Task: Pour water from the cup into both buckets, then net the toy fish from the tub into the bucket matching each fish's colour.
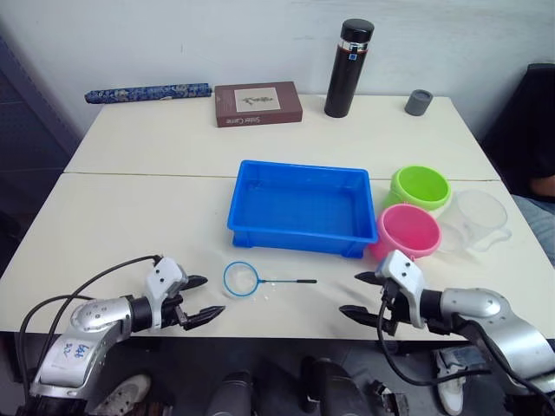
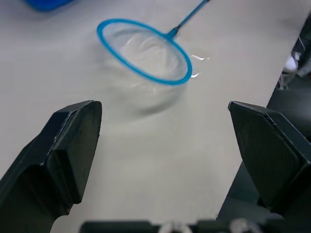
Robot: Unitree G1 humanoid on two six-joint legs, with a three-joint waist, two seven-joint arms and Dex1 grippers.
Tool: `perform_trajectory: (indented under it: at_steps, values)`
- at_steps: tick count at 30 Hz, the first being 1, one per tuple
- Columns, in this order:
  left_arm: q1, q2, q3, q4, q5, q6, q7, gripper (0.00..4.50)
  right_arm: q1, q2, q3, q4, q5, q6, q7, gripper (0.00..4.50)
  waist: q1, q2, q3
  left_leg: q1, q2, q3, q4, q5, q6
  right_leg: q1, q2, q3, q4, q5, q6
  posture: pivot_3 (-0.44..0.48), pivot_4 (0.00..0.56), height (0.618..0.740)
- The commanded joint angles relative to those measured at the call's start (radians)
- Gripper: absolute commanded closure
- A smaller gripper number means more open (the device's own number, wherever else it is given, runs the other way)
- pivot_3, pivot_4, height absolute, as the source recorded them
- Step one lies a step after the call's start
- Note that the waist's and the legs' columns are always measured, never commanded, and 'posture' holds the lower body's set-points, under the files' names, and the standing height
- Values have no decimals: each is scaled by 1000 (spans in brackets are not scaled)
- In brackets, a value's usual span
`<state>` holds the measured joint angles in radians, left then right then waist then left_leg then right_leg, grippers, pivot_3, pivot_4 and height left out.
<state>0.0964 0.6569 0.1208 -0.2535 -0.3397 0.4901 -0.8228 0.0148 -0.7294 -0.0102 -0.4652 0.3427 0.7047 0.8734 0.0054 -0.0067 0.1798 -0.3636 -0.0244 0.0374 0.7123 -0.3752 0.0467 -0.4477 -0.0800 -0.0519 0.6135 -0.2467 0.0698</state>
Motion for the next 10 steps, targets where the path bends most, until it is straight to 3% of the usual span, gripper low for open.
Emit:
perform_trajectory:
  at_steps: [1, 10]
  values:
    - [65, -46, 84, -67, -28, 19, 93, 0, 47, 1, -70, -79, 36, 19, -43, 36, 0, 0, 0, 2, 0, 0, 0, -1, 0, 2, 0, 0, 0, 0, 0, 0, 150, 740]
    - [196, -128, 107, -95, -53, -4, 135, 0, 74, -12, -66, -87, 50, 14, -63, 36, -2, 0, 0, 10, 0, 1, -13, 0, -2, 4, 0, 1, -2, -2, -4, 0, 150, 740]
